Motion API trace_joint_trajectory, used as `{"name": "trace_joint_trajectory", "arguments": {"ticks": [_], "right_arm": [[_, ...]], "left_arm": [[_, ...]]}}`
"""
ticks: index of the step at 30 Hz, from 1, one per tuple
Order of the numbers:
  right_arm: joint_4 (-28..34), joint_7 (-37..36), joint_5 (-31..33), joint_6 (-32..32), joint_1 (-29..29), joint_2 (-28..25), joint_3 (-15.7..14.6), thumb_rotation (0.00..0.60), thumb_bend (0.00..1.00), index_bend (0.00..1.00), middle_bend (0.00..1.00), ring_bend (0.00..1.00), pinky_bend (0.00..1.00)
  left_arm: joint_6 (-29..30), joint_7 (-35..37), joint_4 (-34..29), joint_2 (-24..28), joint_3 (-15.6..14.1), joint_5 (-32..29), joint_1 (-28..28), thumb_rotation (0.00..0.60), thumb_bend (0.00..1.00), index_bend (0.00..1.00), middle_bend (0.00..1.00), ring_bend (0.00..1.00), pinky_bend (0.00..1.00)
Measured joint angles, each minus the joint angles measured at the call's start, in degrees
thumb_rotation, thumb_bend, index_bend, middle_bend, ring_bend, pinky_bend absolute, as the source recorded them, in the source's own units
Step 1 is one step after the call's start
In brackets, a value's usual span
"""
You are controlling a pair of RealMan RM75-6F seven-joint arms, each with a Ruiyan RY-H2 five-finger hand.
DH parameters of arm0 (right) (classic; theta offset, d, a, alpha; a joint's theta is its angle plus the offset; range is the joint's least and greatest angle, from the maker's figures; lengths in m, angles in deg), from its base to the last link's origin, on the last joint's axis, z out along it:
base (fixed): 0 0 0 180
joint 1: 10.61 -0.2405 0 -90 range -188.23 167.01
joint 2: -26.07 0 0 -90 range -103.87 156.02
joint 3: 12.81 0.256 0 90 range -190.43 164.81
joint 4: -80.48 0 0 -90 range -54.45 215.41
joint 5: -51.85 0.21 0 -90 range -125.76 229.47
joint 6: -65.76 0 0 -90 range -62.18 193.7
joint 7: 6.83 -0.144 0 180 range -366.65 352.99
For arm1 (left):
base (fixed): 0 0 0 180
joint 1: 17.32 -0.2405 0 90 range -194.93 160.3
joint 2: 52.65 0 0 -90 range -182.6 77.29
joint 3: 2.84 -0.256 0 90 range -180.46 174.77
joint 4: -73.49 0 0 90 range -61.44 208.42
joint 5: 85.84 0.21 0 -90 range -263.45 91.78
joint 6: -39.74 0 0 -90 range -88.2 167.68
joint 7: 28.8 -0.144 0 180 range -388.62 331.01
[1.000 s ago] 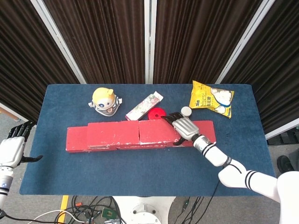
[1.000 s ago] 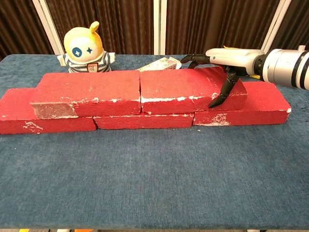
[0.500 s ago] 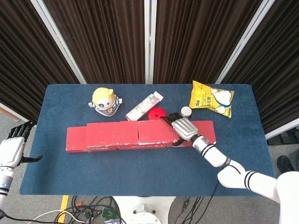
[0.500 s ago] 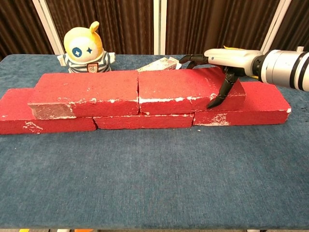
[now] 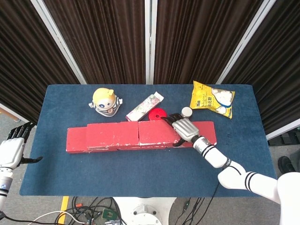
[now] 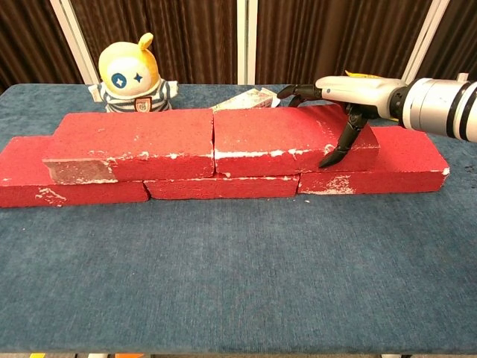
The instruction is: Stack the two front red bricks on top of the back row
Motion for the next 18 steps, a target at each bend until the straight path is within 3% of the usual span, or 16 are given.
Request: {"name": "trace_joint_trajectory", "arguments": {"ticks": [4, 9, 18], "right_arm": [[-0.01, -0.1, 0.37, -0.23, 0.04, 0.12, 0.08, 0.6, 0.0, 0.0, 0.14, 0.01, 0.0], [0.46, -0.38, 0.42, -0.9, -0.13, -0.21, 0.08, 0.6, 0.0, 0.0, 0.05, 0.0, 0.0], [1.67, -0.12, 0.39, -0.54, -0.07, -0.76, 0.2, 0.6, 0.0, 0.0, 0.0, 0.0, 0.0]], "left_arm": [[0.07, 0.11, -0.05, 0.14, 0.08, -0.06, -0.05, 0.6, 0.0, 0.02, 0.0, 0.0, 0.0], [0.02, 0.35, -0.25, 0.48, 0.1, -0.05, -0.11, 0.6, 0.0, 0.02, 0.0, 0.0, 0.0], [0.23, 0.55, -0.75, 0.88, 0.27, 0.09, -0.16, 0.6, 0.0, 0.02, 0.0, 0.0, 0.0]]}}
